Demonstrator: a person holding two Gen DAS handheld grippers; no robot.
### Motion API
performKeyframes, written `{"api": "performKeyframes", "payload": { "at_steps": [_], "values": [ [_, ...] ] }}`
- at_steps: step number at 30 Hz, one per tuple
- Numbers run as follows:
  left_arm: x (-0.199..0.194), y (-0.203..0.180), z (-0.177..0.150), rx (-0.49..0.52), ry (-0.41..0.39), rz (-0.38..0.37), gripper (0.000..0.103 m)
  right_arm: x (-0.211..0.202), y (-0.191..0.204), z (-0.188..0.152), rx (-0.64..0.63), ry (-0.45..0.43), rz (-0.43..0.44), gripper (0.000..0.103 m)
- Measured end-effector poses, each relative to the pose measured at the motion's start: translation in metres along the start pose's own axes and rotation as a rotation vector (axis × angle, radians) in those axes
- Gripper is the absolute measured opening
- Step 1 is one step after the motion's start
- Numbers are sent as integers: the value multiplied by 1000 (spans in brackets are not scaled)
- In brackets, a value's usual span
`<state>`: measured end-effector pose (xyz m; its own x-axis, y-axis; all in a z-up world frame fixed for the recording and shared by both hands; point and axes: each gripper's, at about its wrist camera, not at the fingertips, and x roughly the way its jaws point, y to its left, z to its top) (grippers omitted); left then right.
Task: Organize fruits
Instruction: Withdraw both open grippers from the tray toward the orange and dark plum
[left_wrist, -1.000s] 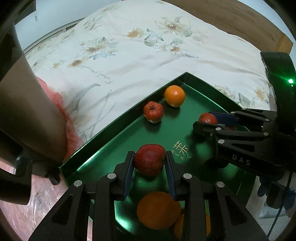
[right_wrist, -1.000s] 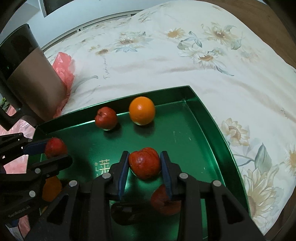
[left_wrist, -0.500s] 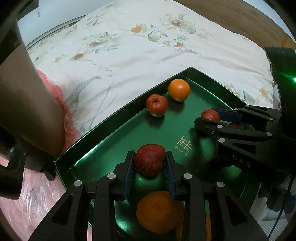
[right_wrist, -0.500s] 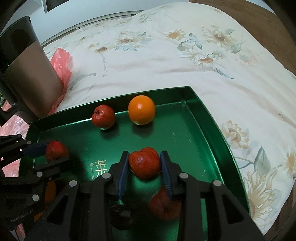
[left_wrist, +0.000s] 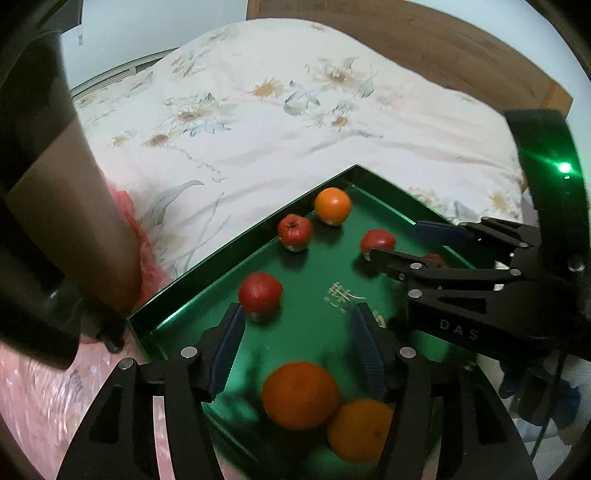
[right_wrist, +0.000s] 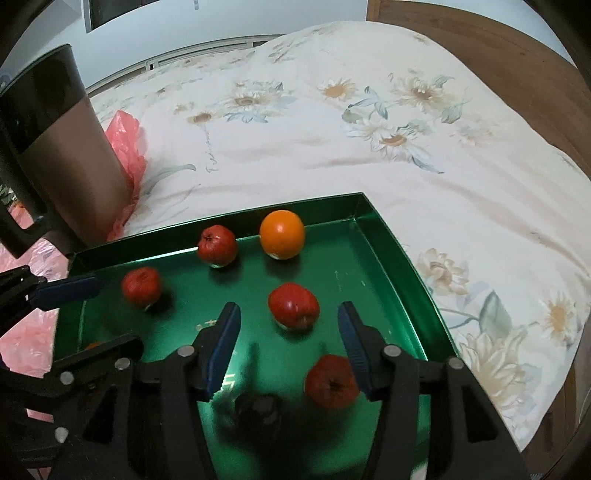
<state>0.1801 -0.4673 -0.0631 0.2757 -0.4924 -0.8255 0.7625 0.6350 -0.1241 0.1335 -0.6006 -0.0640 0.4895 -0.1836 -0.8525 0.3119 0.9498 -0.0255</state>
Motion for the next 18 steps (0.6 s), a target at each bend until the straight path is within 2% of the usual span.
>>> {"api": "performKeyframes", "payload": {
  "at_steps": [5, 12, 18],
  "values": [
    [-34, 4, -15, -7, -23, -30, 54, -26, 14, -6, -1, -16, 1, 73],
    [-73, 37, -40, -49, -17, 4, 54, -52, 46, -16, 12, -20, 32, 73],
    [-106, 66, -60, -77, -32, 44, 54, -73, 90, -20, -6, -36, 88, 73]
  ]
}}
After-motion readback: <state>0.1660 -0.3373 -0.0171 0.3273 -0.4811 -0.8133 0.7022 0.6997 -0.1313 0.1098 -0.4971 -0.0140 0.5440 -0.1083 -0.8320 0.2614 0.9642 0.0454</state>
